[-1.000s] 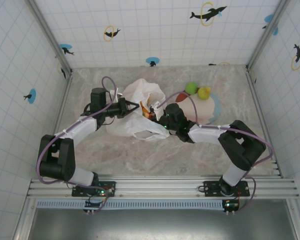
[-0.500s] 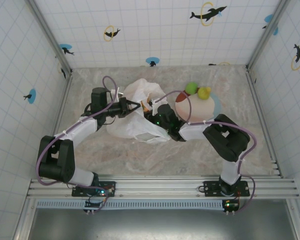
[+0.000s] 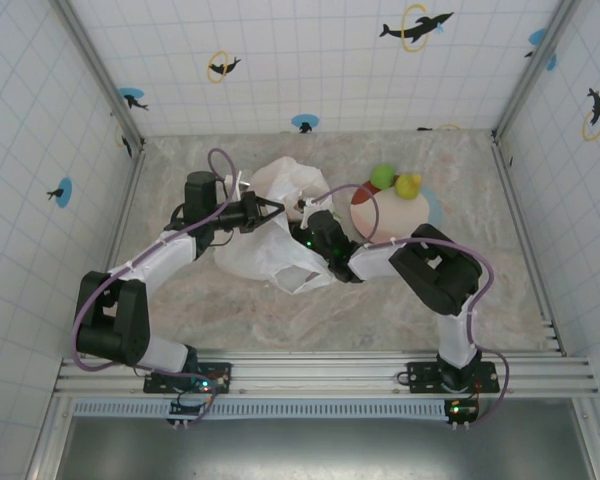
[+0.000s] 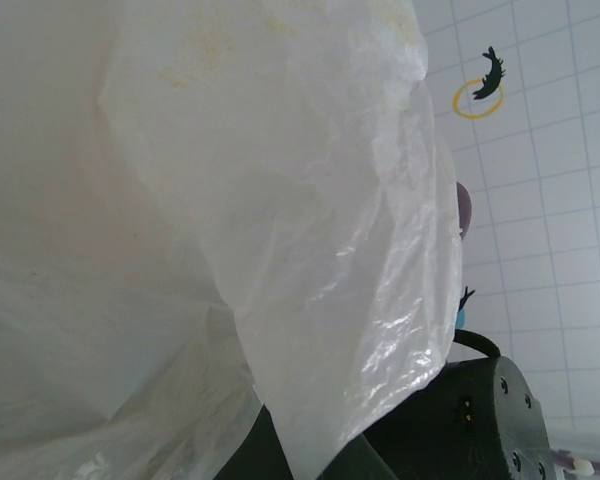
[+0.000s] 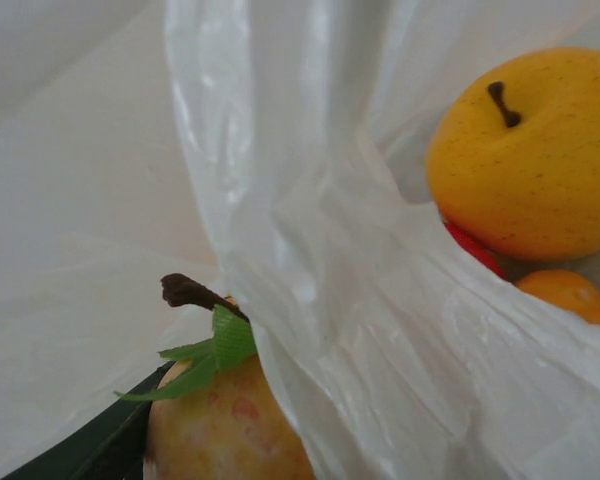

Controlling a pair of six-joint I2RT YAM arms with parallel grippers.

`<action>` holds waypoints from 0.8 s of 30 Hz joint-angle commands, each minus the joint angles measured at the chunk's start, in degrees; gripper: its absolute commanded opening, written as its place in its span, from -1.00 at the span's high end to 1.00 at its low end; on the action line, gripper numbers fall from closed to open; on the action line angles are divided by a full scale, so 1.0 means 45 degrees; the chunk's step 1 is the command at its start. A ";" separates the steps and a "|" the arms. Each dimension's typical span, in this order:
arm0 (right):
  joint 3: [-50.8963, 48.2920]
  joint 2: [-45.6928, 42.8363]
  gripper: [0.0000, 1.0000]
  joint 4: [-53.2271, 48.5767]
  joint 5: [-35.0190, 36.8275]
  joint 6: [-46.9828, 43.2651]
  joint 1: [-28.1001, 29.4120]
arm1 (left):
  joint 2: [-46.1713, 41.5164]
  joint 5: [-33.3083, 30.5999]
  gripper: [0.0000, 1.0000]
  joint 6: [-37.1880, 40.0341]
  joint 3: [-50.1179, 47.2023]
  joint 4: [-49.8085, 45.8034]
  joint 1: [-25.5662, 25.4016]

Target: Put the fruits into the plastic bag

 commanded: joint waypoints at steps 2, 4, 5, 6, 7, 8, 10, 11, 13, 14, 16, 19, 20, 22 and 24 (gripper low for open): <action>0.0884 0.0424 -0.04 0.0582 -0.0342 0.1545 0.0084 | -0.0018 0.0170 1.00 -0.0203 0.0403 0.0033 -0.0118; 0.1220 0.0587 -0.10 0.0405 -0.0388 0.1816 0.0133 | -0.0017 0.0159 1.00 -0.0240 0.0459 0.0033 -0.0155; 0.1435 0.0652 -0.14 0.0157 -0.0381 0.1847 0.0181 | -0.0036 0.0124 1.00 -0.0245 0.0497 0.0040 -0.0156; 0.1629 0.0733 -0.18 -0.0144 -0.0388 0.1874 0.0182 | -0.0069 0.0078 1.00 -0.0255 0.0481 0.0054 -0.0158; 0.1818 0.0810 -0.20 -0.0424 -0.0447 0.1885 0.0192 | -0.0098 0.0021 1.00 -0.0274 0.0480 0.0098 -0.0158; 0.1982 0.0892 -0.24 -0.0603 -0.0557 0.1886 0.0193 | -0.0100 -0.0005 1.00 -0.0298 0.0478 0.0128 -0.0152; 0.2213 0.0996 -0.31 -0.1004 -0.0724 0.1947 0.0198 | -0.0120 -0.0062 1.00 -0.0357 0.0527 0.0151 -0.0155; 0.2330 0.1041 -0.33 -0.1114 -0.0955 0.1946 0.0151 | -0.0129 -0.0084 1.00 -0.0380 0.0545 0.0188 -0.0157; 0.2499 0.1044 -0.39 -0.1435 -0.1280 0.1920 0.0134 | -0.0158 -0.0122 1.00 -0.0416 0.0518 0.0238 -0.0158; 0.2522 0.1007 -0.44 -0.1562 -0.1405 0.1853 0.0110 | -0.0169 -0.0133 1.00 -0.0421 0.0557 0.0292 -0.0158; 0.2503 0.0889 -0.50 -0.1762 -0.1596 0.1713 0.0049 | -0.0179 -0.0144 1.00 -0.0440 0.0577 0.0307 -0.0158; 0.2468 0.0704 -0.60 -0.1984 -0.1931 0.1565 -0.0047 | -0.0158 -0.0133 1.00 -0.0430 0.0615 0.0287 -0.0158; 0.2446 0.0642 -0.63 -0.2025 -0.2034 0.1489 -0.0069 | -0.0172 -0.0138 1.00 -0.0421 0.0621 0.0287 -0.0158; 0.2421 0.0536 -0.67 -0.2225 -0.2121 0.1267 -0.0110 | -0.0188 -0.0152 1.00 -0.0421 0.0607 0.0290 -0.0158; 0.2455 0.0457 -0.70 -0.2475 -0.2338 0.1101 -0.0197 | -0.0159 -0.0162 1.00 -0.0411 0.0597 0.0297 -0.0158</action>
